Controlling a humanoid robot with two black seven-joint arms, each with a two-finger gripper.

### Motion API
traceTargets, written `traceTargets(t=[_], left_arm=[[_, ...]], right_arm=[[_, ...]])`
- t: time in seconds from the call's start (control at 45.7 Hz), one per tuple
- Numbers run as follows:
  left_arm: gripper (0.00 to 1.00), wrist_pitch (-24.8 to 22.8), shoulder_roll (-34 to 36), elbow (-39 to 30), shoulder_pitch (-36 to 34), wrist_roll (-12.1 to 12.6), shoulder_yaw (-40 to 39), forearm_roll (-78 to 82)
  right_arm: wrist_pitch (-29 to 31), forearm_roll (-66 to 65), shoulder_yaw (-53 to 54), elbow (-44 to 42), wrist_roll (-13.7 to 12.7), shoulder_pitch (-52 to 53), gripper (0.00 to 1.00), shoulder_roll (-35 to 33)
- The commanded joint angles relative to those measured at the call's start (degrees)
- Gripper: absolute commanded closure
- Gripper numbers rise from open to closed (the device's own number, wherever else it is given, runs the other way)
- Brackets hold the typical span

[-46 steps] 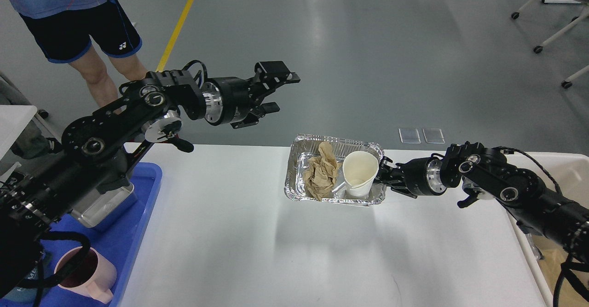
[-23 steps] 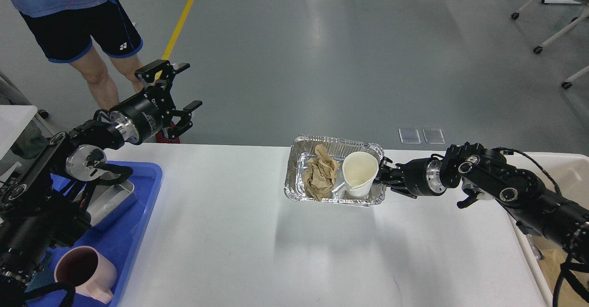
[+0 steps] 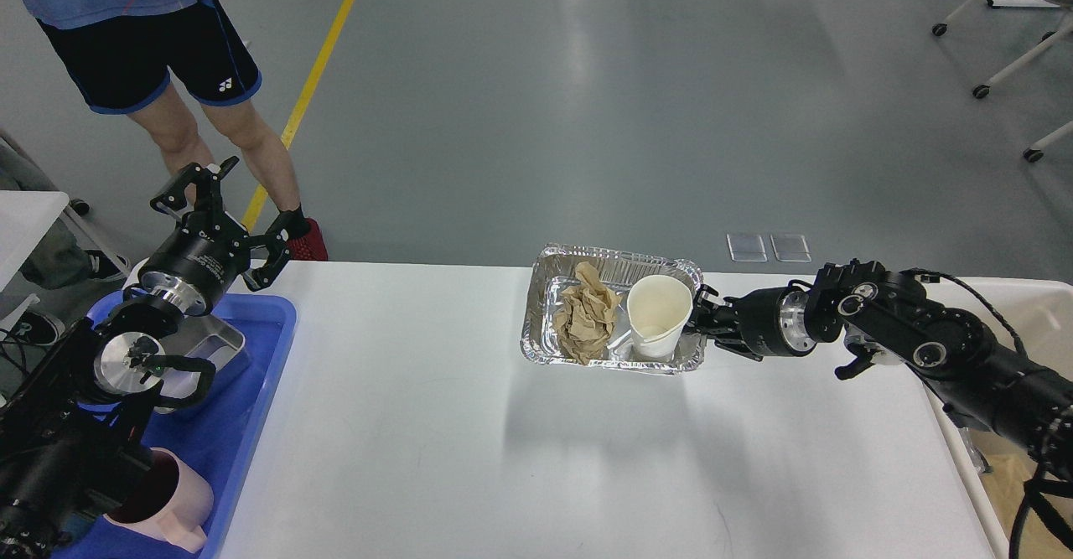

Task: Tidy desktop
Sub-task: 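Carry the foil tray with the right gripper over the white bin, then release the foil tray into the bin and withdraw the right gripper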

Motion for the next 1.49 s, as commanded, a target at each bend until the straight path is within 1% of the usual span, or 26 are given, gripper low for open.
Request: traceTargets(t=[0.0, 0.131, 0.263, 0.35, 0.526, 0.679, 0.832, 0.898, 1.051, 1.249, 1.358, 1.38, 1.424, 1.446, 1.468], left_arm=[[0.04, 0.9, -0.3, 0.2, 0.2, 0.5, 0.3, 0.0], [0.04, 4.1, -0.8, 0.3, -0.3, 0.5, 2.4, 0.0], [0.04, 5.7, -1.9, 0.2, -0.6, 0.4, 5.4, 0.0], [0.04, 6.6, -3.0, 0.3, -0.6, 0.4, 5.8, 0.0], [0.04, 7.6, -4.2, 0.3, -0.2, 0.4, 5.8, 0.0], [0.04, 10.3, -5.6, 0.3, 0.1, 0.7, 5.8, 0.0], [0.04, 11.6, -5.8, 0.3, 0.2, 0.9, 5.9, 0.0], [0.04, 11.9, -5.8, 0.3, 0.2, 0.9, 5.9, 0.0], [0.04, 13.1, -5.8, 0.3, 0.2, 1.1, 6.1, 0.0], [0.04, 14.7, -5.6, 0.3, 0.2, 1.1, 9.9, 0.0], [0.04, 14.1, -5.6, -0.2, 0.2, 1.1, 10.0, 0.0], [0.04, 14.0, -5.6, -0.4, 0.4, 1.1, 10.0, 0.0], [0.04, 13.9, -5.6, -0.7, 0.4, 1.1, 10.0, 0.1], [0.04, 13.7, -5.6, -0.7, 0.2, 1.1, 10.0, 0.1], [0.04, 13.3, -5.6, -0.8, 0.2, 1.1, 9.9, 0.1]], right_arm=[[0.3, 0.1, 1.4, 1.1, 0.0, -0.1, 1.0, -3.0], [0.5, 1.4, 1.5, 4.1, -0.2, -0.3, 1.0, -7.7], [0.6, 3.9, 1.6, 7.8, -0.3, -2.6, 1.0, -13.9], [0.8, 6.0, 1.6, 9.2, -0.3, -3.6, 1.0, -17.8], [0.7, 11.0, 3.8, 9.9, -0.1, -5.5, 1.0, -24.5], [-0.9, 14.2, 8.1, 8.5, -0.3, -10.0, 1.0, -28.7], [-2.2, 18.3, 12.4, 3.3, -0.3, -16.5, 1.0, -31.3], [-2.5, 20.6, 13.5, -1.6, -0.4, -19.2, 1.0, -31.5], [-2.5, 24.1, 13.6, -13.0, -0.3, -21.6, 1.0, -30.4], [-2.7, 30.6, 13.7, -22.3, -0.3, -23.9, 1.0, -29.5], [-2.7, 31.1, 13.7, -26.3, -0.2, -23.9, 1.0, -27.2], [-2.8, 31.1, 13.7, -26.8, -0.2, -23.9, 0.98, -27.1], [-3.4, 31.1, 13.7, -28.0, -0.2, -23.9, 0.76, -26.6], [-4.0, 31.1, 13.7, -28.6, -0.2, -24.0, 0.67, -26.5], [-4.4, 31.1, 13.7, -29.2, -0.1, -24.0, 0.61, -26.2]])
